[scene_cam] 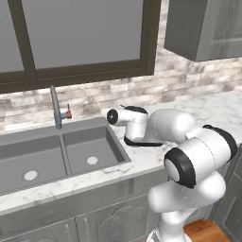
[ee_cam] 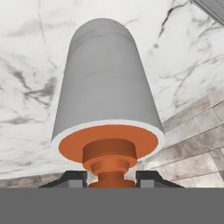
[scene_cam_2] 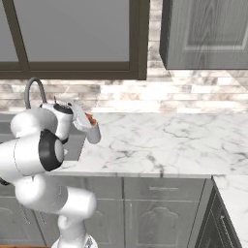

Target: Restock the sink supplies by placing the sponge and soap dispenser on the counter and next to the sink. Make sure the soap dispenser is upright.

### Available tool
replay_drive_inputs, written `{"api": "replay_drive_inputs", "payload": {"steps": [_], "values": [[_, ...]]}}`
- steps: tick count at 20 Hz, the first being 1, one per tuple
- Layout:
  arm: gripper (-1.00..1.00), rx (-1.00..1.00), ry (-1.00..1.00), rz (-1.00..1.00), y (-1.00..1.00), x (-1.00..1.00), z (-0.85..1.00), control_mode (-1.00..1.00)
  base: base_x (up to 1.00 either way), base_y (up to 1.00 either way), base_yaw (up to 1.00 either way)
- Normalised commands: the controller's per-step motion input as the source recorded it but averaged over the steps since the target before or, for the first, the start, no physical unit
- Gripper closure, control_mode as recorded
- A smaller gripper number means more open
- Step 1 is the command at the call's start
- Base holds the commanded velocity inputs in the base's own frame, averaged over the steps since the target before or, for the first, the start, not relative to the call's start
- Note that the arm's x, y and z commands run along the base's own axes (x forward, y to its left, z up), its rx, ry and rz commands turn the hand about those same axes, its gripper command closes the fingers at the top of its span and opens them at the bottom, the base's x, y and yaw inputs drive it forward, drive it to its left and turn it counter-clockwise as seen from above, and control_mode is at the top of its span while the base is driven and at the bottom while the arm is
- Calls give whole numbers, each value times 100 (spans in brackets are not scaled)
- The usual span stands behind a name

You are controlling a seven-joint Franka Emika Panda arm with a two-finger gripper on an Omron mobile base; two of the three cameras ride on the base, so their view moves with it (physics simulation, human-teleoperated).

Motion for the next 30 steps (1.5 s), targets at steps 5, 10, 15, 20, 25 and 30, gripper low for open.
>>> {"api": "replay_drive_inputs", "payload": {"steps": [5,10,15,20,25,30], "values": [[100,-4,0,0,0,22,-41,-100,0,0,0],[100,-1,-1,0,-7,17,-41,-100,0,0,0],[100,0,-14,0,-3,14,-23,-100,0,0,0],[100,0,-14,1,6,20,-2,-100,0,0,0],[100,-2,-3,1,14,21,-26,-100,0,0,0],[100,-5,3,0,26,21,-33,-100,0,0,0]]}}
